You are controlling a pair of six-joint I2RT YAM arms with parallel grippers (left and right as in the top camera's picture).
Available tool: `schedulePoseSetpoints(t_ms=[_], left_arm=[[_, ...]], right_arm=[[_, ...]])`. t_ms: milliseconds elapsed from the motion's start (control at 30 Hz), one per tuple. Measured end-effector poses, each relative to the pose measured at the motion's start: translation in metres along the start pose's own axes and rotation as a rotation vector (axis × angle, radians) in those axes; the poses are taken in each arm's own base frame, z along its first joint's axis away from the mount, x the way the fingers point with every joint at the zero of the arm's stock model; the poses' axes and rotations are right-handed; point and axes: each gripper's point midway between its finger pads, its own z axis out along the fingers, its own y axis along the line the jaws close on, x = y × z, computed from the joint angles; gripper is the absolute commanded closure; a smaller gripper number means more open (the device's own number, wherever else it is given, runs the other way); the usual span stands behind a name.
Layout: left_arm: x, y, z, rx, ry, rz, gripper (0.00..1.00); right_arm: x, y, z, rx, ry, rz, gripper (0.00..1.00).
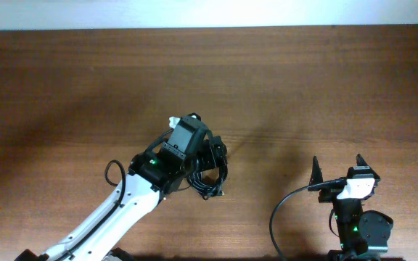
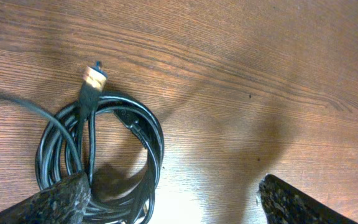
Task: Untangle cables
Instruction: 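Close the left gripper on the cable bundle and lift it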
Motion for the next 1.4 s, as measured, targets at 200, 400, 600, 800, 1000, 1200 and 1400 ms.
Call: schedulePoseSetpoints(t_ms=[200, 400, 600, 800, 1000, 1200, 1400], left_arm=[[0.007, 0.008, 0.000, -0.032, 0.027, 0.003, 0.27], [0.023, 0.059, 0.019, -0.280, 0.090, -0.004, 0.30], [0.049, 0.095, 0.059, -0.446, 0.202, -0.052, 0.46], [0.055, 0.103, 0.073, -0.475, 0.221, -0.074, 1.00], [0.051, 0.103, 0.068, -0.498, 0.219, -0.071, 1.00], [0.013, 0.062, 0.014, -0.416, 0.121, -0.070, 1.00], [-0.001, 0.041, -0.055, -0.301, 0.011, -0.074, 1.00]], right_arm=[[0.000, 0.000, 0.000, 0.000, 0.000, -0.001, 0.01], [0.000, 0.000, 0.000, -0.001, 0.000, 0.000, 0.02], [0.000, 0.000, 0.000, 0.000, 0.000, -0.001, 0.02], [0.000, 0.000, 0.000, 0.000, 0.000, -0.001, 0.01], [0.000, 0.000, 0.000, -0.001, 0.000, 0.000, 0.02], [0.000, 0.000, 0.000, 0.000, 0.000, -0.001, 0.01], [0.000, 0.000, 0.000, 0.000, 0.000, -0.001, 0.01]])
